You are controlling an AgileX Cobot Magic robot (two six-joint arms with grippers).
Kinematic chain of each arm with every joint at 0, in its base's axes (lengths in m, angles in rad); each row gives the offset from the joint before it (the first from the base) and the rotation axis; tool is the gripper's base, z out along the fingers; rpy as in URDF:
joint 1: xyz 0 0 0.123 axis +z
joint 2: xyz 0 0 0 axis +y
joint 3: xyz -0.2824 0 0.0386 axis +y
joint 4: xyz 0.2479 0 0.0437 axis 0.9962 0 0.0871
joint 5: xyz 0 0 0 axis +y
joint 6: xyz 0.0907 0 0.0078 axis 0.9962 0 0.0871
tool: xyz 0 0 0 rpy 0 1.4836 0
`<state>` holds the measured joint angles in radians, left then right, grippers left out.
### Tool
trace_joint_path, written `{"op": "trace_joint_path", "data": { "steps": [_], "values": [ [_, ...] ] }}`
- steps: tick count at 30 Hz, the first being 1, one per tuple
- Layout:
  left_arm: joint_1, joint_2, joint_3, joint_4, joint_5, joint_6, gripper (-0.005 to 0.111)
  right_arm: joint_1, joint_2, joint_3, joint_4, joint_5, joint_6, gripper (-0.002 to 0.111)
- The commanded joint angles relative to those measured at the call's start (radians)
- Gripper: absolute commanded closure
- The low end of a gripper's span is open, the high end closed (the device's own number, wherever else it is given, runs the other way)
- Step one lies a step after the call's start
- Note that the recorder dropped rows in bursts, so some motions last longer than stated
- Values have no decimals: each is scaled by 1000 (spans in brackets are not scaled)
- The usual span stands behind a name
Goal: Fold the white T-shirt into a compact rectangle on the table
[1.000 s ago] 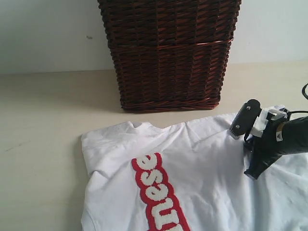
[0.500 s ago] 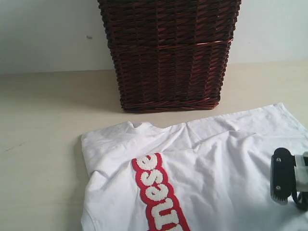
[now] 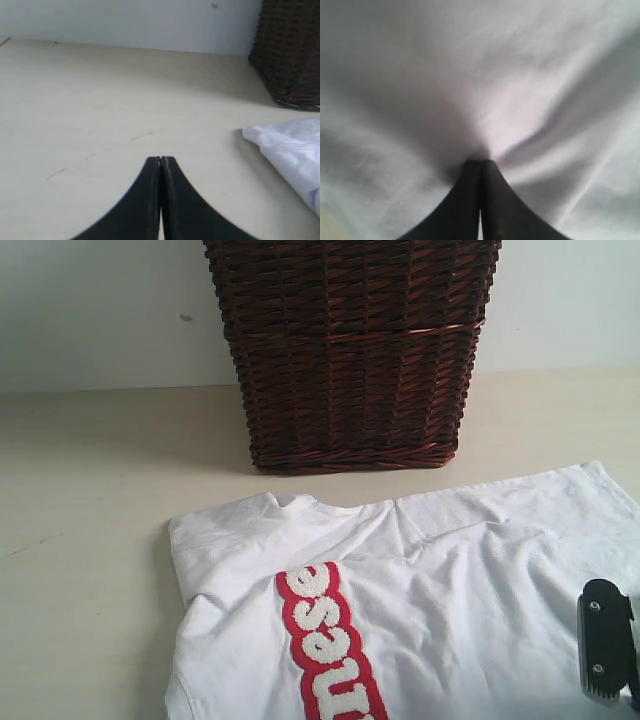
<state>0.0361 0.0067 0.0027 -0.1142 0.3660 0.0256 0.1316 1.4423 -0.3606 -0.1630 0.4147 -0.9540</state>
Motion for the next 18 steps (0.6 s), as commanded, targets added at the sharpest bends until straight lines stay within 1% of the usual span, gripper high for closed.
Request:
{"op": "trace_joint_path", "data": {
  "steps": [1,5,10,12,14,15,17,18],
  "values": [
    [2,-7,-3,-2,-7,-3,107,0,-114,-22,15,27,-8,108],
    [2,-7,-3,-2,-7,-3,107,0,-127,-30,18,-14,23,108],
    [2,-7,-3,-2,-7,-3,107,0,-131,-30,59,-138,213,108],
    [2,-7,-3,-2,-7,-3,107,0,-150,-30,59,-137,230,108],
    [2,-7,-3,-2,-7,-3,107,0,-181,-30,59,-77,134,108],
    [2,-7,-3,-2,-7,-3,107,0,-212,-30,59,-14,14,108],
    [2,-7,-3,-2,-7,-3,107,-19,-261,-30,83,74,-166,108],
    [2,-7,-3,-2,-7,-3,107,-39,-298,-30,119,148,-321,108]
  ]
}}
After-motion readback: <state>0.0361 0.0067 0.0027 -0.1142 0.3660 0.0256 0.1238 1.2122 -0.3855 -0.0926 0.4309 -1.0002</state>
